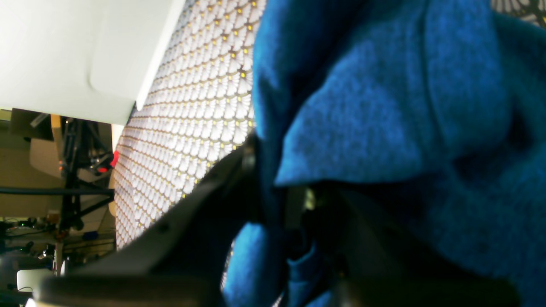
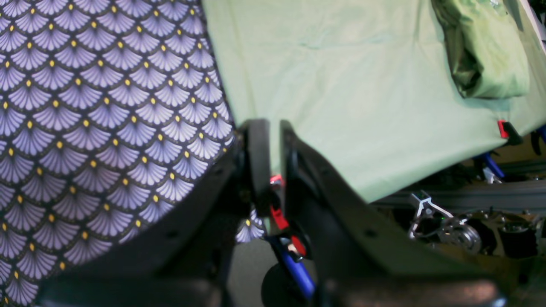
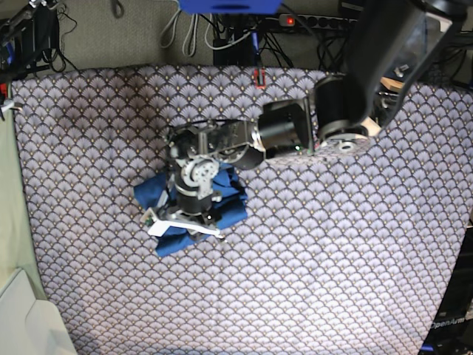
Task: Fold the T-shirt properly
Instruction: 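Fold the held side over the shirt with the left gripper and release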
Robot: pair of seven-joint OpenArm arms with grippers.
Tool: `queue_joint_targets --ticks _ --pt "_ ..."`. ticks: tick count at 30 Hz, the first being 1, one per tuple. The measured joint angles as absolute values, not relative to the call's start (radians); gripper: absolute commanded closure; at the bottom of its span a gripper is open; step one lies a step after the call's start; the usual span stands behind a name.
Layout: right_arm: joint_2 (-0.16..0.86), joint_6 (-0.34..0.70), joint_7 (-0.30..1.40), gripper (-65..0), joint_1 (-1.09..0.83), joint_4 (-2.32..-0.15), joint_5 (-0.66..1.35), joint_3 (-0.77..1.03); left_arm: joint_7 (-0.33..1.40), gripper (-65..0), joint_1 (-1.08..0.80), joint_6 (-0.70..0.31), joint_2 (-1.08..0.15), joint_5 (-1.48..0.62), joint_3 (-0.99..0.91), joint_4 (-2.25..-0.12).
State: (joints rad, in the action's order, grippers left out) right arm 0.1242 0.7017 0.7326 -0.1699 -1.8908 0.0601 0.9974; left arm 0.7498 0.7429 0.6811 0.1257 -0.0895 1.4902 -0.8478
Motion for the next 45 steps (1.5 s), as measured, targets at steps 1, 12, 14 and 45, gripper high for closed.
queue_joint_targets --ticks 1,12,14,45 --pt "0.124 0.702 0.733 -2.6 -0.170 -1.891 0.060 0.997 0.750 -0.4 0.743 0.681 0.126 -0.090 1.490 -0.847" --pt "0.124 0.702 0.733 -2.6 -0.170 -1.891 0.060 0.997 0.747 -1.4 0.740 0.681 0.128 -0.089 1.490 -0.846" --pt "0.123 0.702 0.733 -2.6 -0.170 -1.891 0.060 0.997 0.748 -8.8 0.733 0.682 0.128 -0.086 1.490 -0.846" --pt "0.121 0.702 0.732 -2.6 -0.165 -1.890 0.061 0.974 0.697 -53.0 0.698 0.678 0.069 0.068 1.473 -0.987"
